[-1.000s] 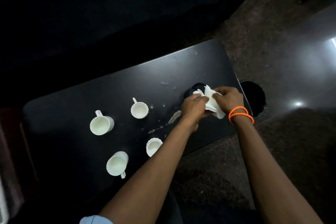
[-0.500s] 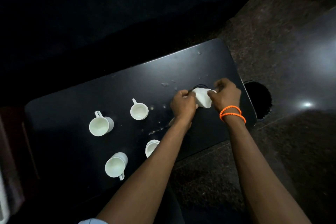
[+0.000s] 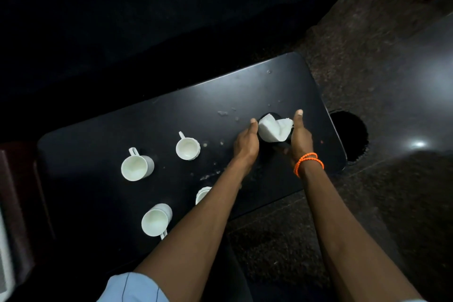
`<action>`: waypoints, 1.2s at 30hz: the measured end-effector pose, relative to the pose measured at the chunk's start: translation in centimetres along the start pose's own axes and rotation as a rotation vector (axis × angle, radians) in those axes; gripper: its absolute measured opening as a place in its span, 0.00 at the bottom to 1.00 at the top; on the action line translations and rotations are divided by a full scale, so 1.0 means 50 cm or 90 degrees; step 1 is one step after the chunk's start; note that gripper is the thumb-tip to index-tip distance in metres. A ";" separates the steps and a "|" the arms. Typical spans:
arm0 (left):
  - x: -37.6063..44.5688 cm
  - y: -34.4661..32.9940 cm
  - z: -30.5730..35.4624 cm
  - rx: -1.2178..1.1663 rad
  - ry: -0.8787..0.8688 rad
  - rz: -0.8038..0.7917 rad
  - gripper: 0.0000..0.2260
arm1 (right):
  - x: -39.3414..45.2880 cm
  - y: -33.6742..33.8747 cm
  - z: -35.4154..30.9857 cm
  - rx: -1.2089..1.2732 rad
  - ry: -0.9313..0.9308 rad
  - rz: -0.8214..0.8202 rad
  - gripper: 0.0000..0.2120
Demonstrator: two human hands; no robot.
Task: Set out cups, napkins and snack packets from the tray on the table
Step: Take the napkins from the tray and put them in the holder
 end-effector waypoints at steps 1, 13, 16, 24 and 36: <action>-0.003 0.000 0.000 0.011 0.001 0.000 0.35 | -0.002 -0.005 0.003 0.047 -0.009 0.001 0.30; -0.092 0.081 -0.093 0.111 -0.076 0.086 0.32 | -0.120 -0.017 0.090 0.117 0.020 0.020 0.36; -0.098 0.092 -0.124 0.132 -0.107 0.062 0.29 | -0.141 -0.021 0.119 0.125 0.010 0.035 0.38; -0.094 0.104 -0.142 0.160 -0.108 0.034 0.28 | -0.126 -0.025 0.146 0.074 0.004 0.036 0.43; -0.105 0.118 -0.140 0.087 -0.096 0.021 0.30 | -0.112 -0.033 0.132 -0.012 -0.004 0.018 0.48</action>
Point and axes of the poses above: each hand's wrist, its own x-axis towards the middle knuckle, its own y-axis out of the back of the hand, z = x × y, the point moved 4 cm from there along x, towards the middle knuckle, and after that the axes turned 14 degrees about y, right-handed, at the moved point
